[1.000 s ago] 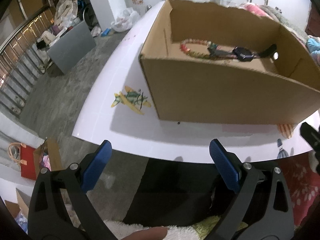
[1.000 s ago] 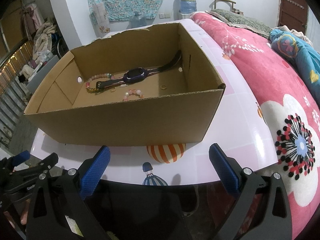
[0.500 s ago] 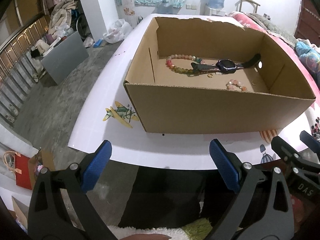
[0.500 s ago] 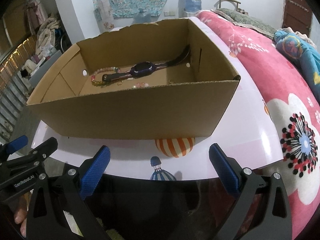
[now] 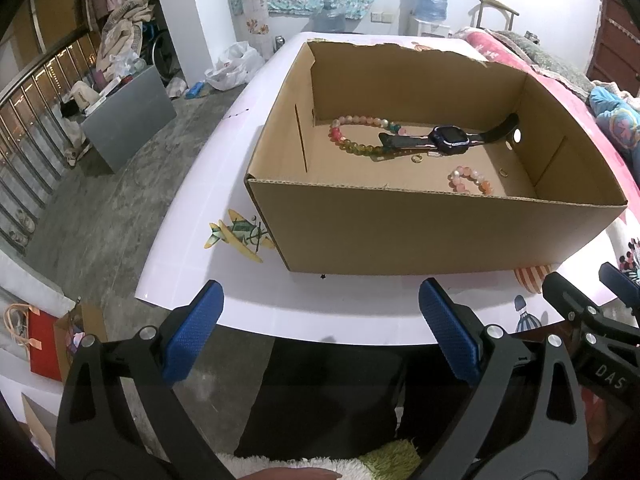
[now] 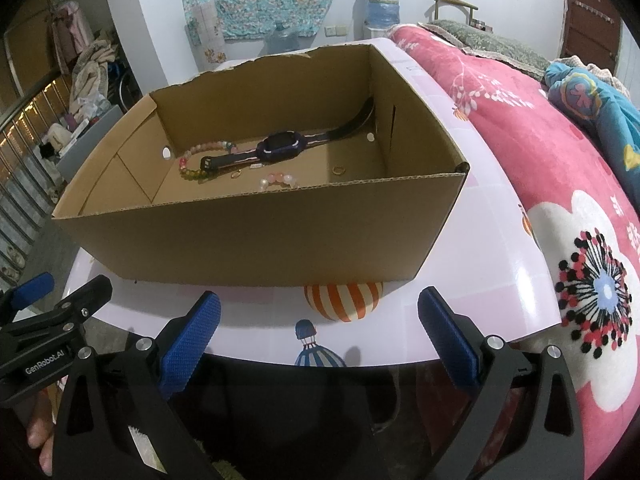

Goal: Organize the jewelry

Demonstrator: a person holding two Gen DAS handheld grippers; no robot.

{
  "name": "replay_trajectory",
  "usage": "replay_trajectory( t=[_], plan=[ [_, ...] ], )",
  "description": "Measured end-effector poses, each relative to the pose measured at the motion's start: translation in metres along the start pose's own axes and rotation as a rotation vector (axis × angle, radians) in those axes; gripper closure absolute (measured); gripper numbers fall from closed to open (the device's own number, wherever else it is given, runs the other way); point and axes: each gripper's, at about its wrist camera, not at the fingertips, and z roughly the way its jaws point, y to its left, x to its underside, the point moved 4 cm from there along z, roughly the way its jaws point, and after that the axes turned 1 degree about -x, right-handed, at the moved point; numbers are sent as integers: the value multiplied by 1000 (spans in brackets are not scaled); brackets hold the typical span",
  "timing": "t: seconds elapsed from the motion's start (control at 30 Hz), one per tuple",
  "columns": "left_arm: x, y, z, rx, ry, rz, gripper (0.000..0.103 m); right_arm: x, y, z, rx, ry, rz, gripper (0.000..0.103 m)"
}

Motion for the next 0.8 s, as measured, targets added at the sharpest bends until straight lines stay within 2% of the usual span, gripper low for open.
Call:
replay_trajectory(
  t=[0.8],
  plan=[
    [-4,-1,-2,3,-6,-3,8,-3,0,-2,1,-5,-2,7]
  ],
)
